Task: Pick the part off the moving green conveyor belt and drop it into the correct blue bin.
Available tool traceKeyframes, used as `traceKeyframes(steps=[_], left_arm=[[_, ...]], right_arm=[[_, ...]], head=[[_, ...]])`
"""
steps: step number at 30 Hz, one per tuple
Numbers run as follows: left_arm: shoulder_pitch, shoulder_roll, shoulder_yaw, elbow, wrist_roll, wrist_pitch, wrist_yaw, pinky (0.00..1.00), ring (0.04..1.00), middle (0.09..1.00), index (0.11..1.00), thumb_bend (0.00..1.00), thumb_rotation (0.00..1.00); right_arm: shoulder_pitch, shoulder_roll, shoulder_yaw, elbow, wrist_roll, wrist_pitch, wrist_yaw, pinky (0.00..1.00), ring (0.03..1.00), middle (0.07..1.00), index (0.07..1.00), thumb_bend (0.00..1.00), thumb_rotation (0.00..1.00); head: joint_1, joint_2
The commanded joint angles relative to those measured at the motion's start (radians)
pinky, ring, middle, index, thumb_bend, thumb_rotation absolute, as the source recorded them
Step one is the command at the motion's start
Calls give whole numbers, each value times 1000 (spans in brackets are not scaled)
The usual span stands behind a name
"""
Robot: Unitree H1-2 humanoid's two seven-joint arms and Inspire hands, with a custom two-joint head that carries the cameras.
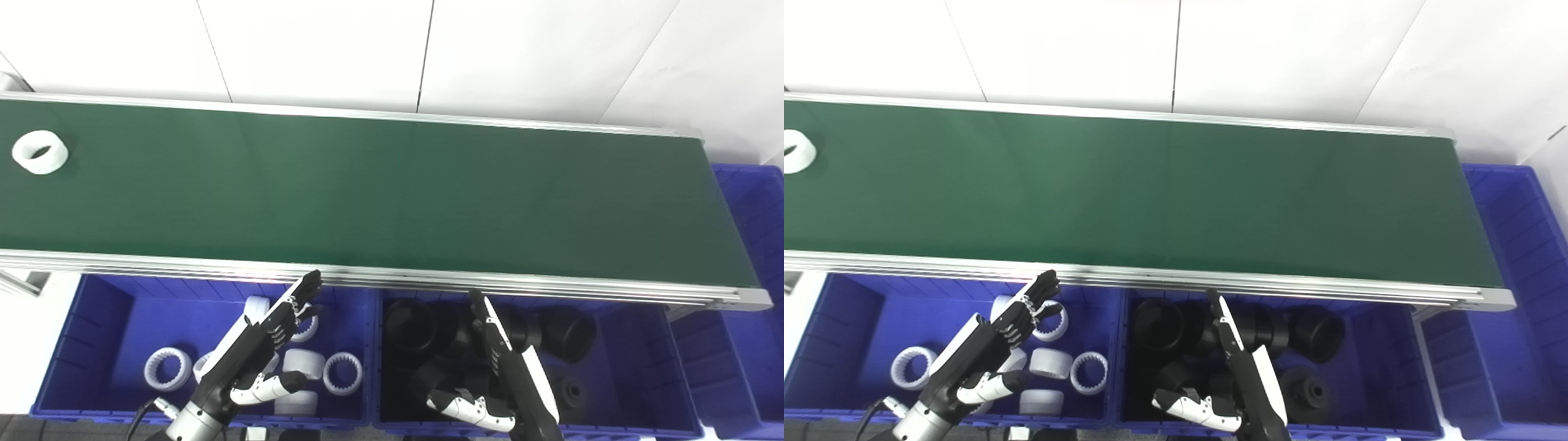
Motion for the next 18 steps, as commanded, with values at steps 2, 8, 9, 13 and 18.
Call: traceKeyframes(steps=[2,8,9,13,18], left_arm=[[-7,-9,11,-11,-5,-43,-8,950,1000,1000,986,820,643],[-20,-42,7,14,-6,-43,-36,930,987,995,964,778,581],[-21,-51,9,20,-1,-43,-36,925,983,993,959,776,573],[-27,-60,2,19,79,-43,4,887,946,963,928,824,584],[-45,-53,-14,34,111,-43,22,869,937,958,922,843,604]], right_arm=[[-1,4,1,-3,4,-60,-5,976,1000,1000,1000,975,456],[-11,-22,-19,30,24,-98,-1,998,999,1000,1000,967,482],[-14,-26,-22,38,27,-104,1,999,1000,1000,1000,967,486],[-23,-34,-31,48,35,-96,4,1000,1000,1000,1000,973,498],[-36,-36,-38,74,44,-99,7,1000,1000,1000,1000,985,504]], head=[[47,-12],[291,-76],[291,-76],[349,-112],[355,-128]])
